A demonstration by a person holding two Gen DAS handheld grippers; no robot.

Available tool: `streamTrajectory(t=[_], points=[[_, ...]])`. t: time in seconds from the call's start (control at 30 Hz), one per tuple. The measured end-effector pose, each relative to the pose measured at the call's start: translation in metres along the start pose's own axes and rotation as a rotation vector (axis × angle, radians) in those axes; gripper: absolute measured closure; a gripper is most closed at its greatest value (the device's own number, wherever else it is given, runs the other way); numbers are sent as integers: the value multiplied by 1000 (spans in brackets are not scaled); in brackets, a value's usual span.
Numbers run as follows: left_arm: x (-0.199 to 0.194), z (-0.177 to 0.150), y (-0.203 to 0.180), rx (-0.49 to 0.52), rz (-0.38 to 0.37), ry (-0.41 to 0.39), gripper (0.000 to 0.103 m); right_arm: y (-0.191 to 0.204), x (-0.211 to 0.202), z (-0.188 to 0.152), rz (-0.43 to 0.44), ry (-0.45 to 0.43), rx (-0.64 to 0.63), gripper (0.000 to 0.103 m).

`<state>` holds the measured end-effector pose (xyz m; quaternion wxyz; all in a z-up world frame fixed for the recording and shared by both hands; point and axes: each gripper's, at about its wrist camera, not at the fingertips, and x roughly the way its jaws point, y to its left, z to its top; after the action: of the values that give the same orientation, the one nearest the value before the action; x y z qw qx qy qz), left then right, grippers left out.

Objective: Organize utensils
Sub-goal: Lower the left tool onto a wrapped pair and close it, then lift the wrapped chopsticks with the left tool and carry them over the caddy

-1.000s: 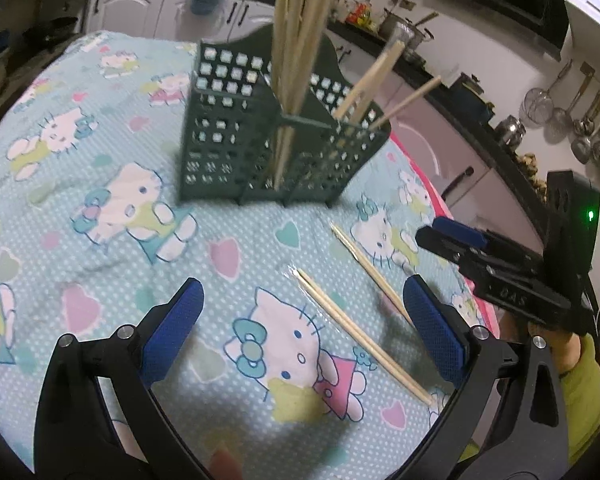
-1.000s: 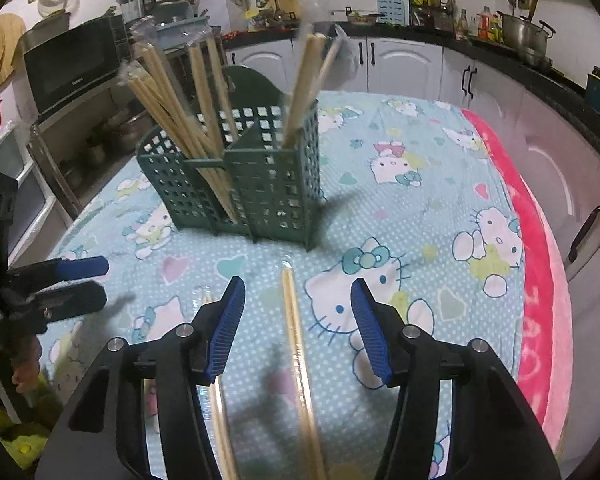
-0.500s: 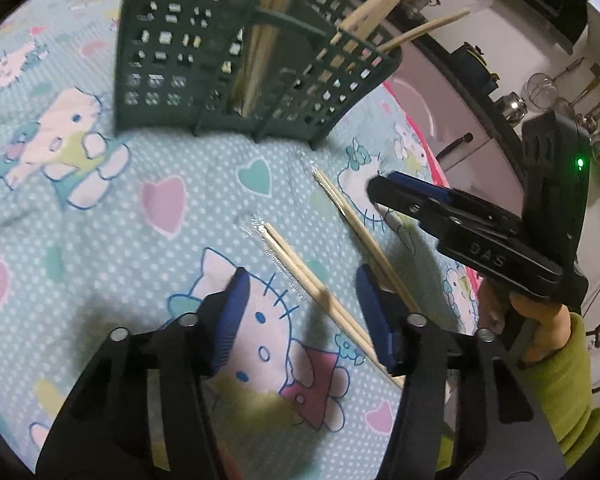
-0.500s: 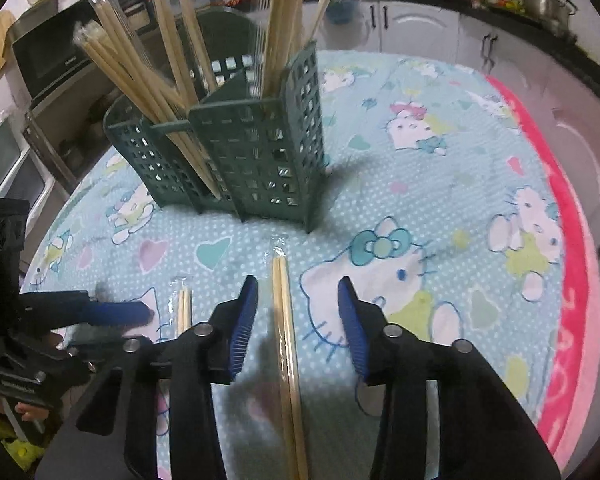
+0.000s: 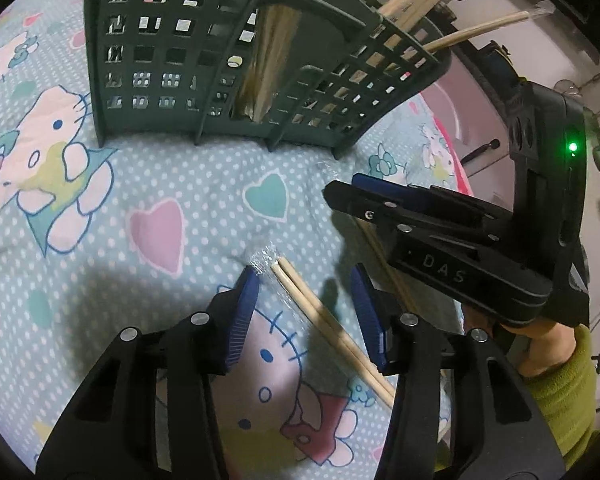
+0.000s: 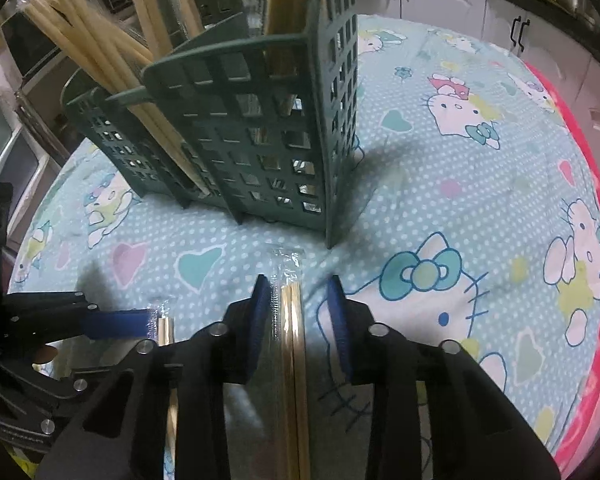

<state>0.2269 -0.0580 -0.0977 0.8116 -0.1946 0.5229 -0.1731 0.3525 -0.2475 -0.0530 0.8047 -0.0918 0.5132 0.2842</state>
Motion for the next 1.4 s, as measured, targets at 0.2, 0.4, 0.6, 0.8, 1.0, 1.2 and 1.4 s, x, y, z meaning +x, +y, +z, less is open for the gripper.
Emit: streamTrajectory(t=[0.2,0.4,0.6,0.8,1.0,1.2,1.4], points=[[7,10,-2,11,52,4,77,-8,-6,-4,18,-12,46,93],[4,11,8,-2,35,3,92,-9,-33,-14,20,-67,57,93],[-14,6,20,-28,-41,-27,97,1,-66,-17,33,-153,57,93],[-58,1,24,-10,-83,-116,99,18,-95,-23,55,-217,34,97],[-110,7,25,8,-89,-253,100,42,-114,-24,77,-258,-7,97],[-157,12,25,24,-98,-367,101,63,-139,-14,94,-324,-42,97],[-186,22,14,55,-102,-445,101,76,-162,2,97,-396,-75,97]])
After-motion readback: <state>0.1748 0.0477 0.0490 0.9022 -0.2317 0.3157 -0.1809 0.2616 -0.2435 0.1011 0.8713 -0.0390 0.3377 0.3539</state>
